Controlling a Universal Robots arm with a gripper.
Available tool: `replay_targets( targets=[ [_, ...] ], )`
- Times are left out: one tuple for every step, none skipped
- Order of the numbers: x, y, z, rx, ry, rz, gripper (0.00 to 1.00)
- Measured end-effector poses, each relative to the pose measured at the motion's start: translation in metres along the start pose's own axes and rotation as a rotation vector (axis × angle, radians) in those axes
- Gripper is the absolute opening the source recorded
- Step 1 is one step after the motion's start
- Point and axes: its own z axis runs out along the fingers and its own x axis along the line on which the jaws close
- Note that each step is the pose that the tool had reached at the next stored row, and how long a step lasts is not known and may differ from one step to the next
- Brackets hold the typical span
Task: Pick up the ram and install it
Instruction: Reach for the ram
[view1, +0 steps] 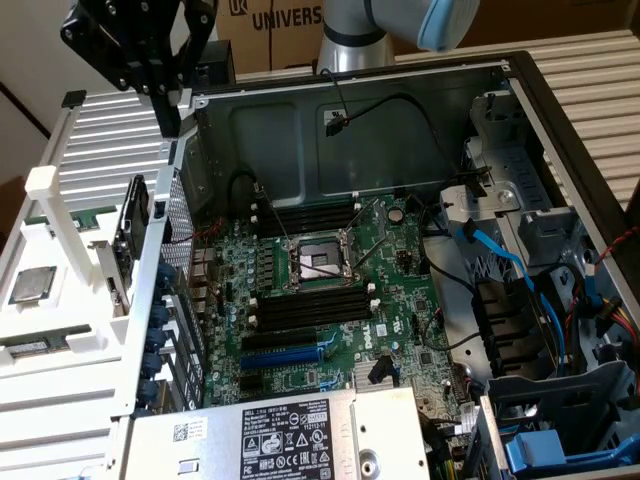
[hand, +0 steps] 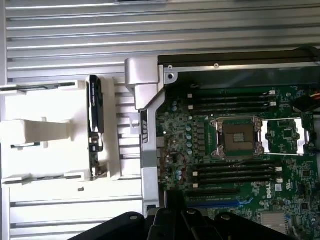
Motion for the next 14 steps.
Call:
replay_targets(
  targets=[
    [0.004,-0.0003,-0.0001,0.0000,0.0000,0.000,0.10],
    [0.009,-0.0007,-0.0002,0.0000,0.0000,0.000,0.10],
    [0.014,-0.0010,-0.0003,0.0000,0.0000,0.000,0.10],
    [0.018,-0.0013,-0.0004,0.0000,0.0000,0.000,0.10],
    [0.023,-0.0016,-0.0005,0.0000,0.0001,0.000,0.10],
    [0.027,-0.0020,-0.0006,0.0000,0.0000,0.000,0.10],
    [0.032,-0.0023,-0.0007,0.0000,0.0000,0.000,0.10],
    [0.036,-0.0026,-0.0008,0.0000,0.0000,0.000,0.10],
    [0.041,-0.0029,-0.0009,0.0000,0.0000,0.000,0.10],
    [0.045,-0.0032,-0.0010,0.0000,0.0000,0.000,0.10],
    [0.050,-0.0036,-0.0011,0.0000,0.0000,0.000,0.10],
    [0.054,-0.0039,-0.0012,0.0000,-0.0001,0.000,0.10],
    [0.059,-0.0042,-0.0014,0.0001,0.0001,0.000,0.10],
    [0.064,-0.0045,-0.0015,0.0001,0.0001,0.000,0.10]
  ],
)
